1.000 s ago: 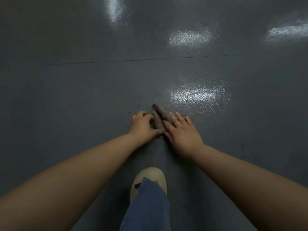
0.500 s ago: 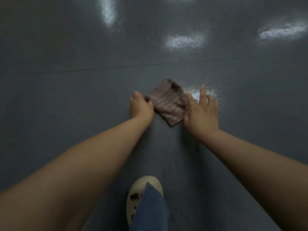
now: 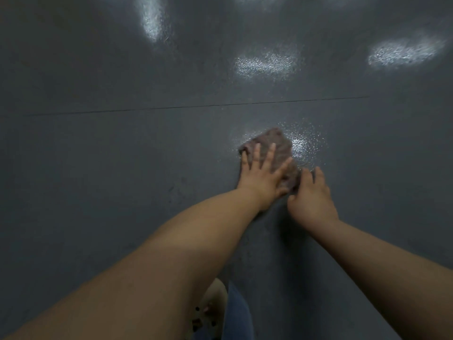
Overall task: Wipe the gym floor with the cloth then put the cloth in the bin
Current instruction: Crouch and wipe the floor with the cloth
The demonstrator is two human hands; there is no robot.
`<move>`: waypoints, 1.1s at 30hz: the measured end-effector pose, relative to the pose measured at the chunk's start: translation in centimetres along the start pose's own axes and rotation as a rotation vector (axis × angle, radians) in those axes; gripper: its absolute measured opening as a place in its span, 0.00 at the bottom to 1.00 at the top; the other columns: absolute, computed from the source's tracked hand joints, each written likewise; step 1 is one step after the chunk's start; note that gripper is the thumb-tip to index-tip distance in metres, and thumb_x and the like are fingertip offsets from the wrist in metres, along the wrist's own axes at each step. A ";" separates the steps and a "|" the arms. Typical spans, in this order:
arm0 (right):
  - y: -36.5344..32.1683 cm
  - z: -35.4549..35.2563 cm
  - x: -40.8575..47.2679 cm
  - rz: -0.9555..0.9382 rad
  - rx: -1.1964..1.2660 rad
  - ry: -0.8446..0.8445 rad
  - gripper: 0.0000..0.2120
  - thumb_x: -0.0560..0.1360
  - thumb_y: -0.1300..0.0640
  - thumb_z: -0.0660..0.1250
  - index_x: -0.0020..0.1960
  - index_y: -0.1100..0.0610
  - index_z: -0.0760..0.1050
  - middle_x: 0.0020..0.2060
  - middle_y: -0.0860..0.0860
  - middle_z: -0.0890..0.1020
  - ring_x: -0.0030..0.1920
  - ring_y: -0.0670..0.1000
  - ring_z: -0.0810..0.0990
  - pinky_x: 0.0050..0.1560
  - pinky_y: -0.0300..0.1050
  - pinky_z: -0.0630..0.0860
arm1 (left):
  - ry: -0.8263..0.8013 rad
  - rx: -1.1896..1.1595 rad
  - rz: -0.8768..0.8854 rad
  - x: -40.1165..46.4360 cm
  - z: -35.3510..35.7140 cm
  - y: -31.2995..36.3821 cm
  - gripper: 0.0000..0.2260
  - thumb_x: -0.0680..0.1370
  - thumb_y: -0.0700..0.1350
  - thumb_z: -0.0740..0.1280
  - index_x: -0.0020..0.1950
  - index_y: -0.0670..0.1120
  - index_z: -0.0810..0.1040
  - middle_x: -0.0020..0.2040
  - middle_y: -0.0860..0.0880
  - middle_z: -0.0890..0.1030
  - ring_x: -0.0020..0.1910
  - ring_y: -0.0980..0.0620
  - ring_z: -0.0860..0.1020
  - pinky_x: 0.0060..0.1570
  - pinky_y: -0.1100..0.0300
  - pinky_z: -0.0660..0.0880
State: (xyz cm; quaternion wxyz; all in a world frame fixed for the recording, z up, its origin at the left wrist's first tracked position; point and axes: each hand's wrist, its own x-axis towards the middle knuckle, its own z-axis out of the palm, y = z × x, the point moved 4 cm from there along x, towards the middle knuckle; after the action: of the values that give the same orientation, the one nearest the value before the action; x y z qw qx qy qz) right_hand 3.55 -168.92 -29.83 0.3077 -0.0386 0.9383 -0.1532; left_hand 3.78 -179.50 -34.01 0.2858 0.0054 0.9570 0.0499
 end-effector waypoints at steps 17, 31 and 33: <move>-3.7 4.9 -3.8 -0.237 -0.262 -0.205 0.34 0.77 0.56 0.58 0.78 0.55 0.44 0.77 0.56 0.43 0.76 0.58 0.47 0.75 0.49 0.49 | -0.007 -0.313 -0.734 -13.1 6.0 -17.7 0.31 0.79 0.63 0.48 0.78 0.53 0.39 0.77 0.45 0.34 0.75 0.38 0.36 0.71 0.37 0.38; -6.4 5.6 -6.5 -0.271 -0.290 -0.196 0.34 0.78 0.57 0.59 0.77 0.56 0.45 0.77 0.57 0.45 0.76 0.59 0.47 0.74 0.50 0.49 | -0.101 -0.242 -0.373 -14.8 6.4 -12.4 0.29 0.81 0.60 0.50 0.77 0.57 0.40 0.76 0.47 0.33 0.75 0.39 0.36 0.71 0.38 0.39; -6.8 6.0 -6.1 -0.268 -0.266 -0.193 0.33 0.78 0.58 0.59 0.77 0.57 0.46 0.77 0.57 0.45 0.76 0.59 0.47 0.74 0.49 0.50 | -0.100 -0.173 -0.298 -14.9 6.6 -10.6 0.30 0.81 0.61 0.51 0.77 0.58 0.39 0.76 0.44 0.32 0.74 0.37 0.35 0.70 0.37 0.37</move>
State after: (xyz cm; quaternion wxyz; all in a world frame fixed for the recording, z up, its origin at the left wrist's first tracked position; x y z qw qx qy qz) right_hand 11.90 -175.91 -28.83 0.3652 -0.2180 0.9028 -0.0631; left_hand 20.02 -190.02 -32.43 0.3368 -0.1585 0.9239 0.0890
